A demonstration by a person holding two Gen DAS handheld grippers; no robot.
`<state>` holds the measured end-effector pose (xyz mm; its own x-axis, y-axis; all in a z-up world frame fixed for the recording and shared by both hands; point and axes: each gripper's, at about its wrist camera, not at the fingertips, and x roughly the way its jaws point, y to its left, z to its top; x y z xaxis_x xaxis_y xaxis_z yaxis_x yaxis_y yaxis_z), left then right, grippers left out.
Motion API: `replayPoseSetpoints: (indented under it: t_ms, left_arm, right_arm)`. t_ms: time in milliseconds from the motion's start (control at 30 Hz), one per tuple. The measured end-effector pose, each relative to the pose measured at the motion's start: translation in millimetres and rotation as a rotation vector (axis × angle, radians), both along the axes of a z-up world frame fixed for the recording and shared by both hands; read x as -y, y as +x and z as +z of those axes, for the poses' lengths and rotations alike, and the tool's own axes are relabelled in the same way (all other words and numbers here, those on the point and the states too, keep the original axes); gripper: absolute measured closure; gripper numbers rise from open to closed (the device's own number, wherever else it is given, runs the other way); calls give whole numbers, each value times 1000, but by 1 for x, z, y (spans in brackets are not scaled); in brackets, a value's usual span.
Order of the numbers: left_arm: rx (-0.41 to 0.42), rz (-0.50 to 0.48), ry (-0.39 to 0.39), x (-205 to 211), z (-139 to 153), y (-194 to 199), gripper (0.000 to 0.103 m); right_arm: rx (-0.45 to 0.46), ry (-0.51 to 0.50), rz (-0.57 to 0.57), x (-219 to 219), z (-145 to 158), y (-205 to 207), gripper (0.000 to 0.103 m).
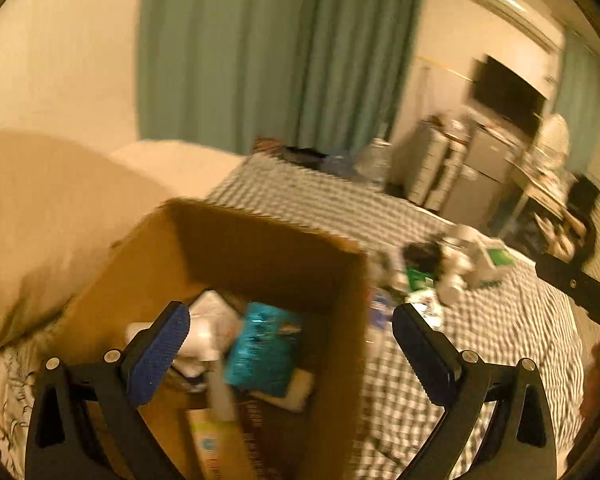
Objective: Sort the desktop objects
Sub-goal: 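Release the pipe fitting and foil pack into the cardboard box, then grasp the snack sachet with the left tool while the right tool grasps the green medicine box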
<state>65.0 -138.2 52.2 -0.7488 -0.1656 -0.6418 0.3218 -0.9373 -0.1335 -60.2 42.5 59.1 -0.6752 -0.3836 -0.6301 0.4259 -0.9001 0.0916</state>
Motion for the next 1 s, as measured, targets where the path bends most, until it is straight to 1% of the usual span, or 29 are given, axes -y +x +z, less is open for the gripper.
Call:
replayPoseSetpoints:
  t_ms: [67,100,167,200,233,333,367,433,467,500,600,700,767,800,900,1000]
  left_arm:
    - [-8,-47,-26,-27,2,-3,0]
    - [-18,-66,-34,-39,1,-3,0]
    - [-32,-123,-32,-65,-2,-4,0]
    - [-34,-158,-25,-77,-6,-6,0]
    - [-41,-181,-18,-87,-10,-9,0]
    - [-60,-199,-21,-107,-22,-15,0]
    - [-55,-200,-25,-113,-28,-19,0]
    - [-16,-194,-29,-119,-42,-32,0]
    - [20,-198,-33,-123,-51,-42,0]
    - [37,-203,-34,-126,-55,-49,0]
    - [58,-211,-32,-138,-68,-68,0]
    - [81,-225,13,-147,-80,-87,0]
    - [113,-230,37,-153,-90,-102,0]
    - [127,-225,43,-155,-96,-110,0]
    - [172,-153,39,-161,-110,-130,0]
    - [196,-106,96,-163,-126,-148,0]
  right_arm:
    - [-32,38,-41,-32,-1,5,12]
    - [-39,42,-57,-45,-4,7,9]
    - [-34,27,-100,-69,-11,5,5]
    - [-27,10,-122,-78,-13,3,1]
    - [-27,2,-127,-82,-13,2,0]
    - [-45,-10,-132,-86,-14,-8,0]
    - [-48,-15,-126,-86,-15,-10,0]
    - [-57,-11,-108,-84,-21,-14,0]
    - [-65,2,-107,-84,-26,-17,0]
    - [-73,25,-110,-84,-31,-22,0]
    - [-67,63,-121,-82,-40,-33,0]
    - [-43,62,-143,-91,-51,-54,0]
    - [-36,73,-159,-100,-57,-70,0]
    - [-37,80,-161,-105,-60,-79,0]
    - [-51,88,-147,-117,-69,-95,0]
    - [-43,99,-125,-124,-79,-111,0]
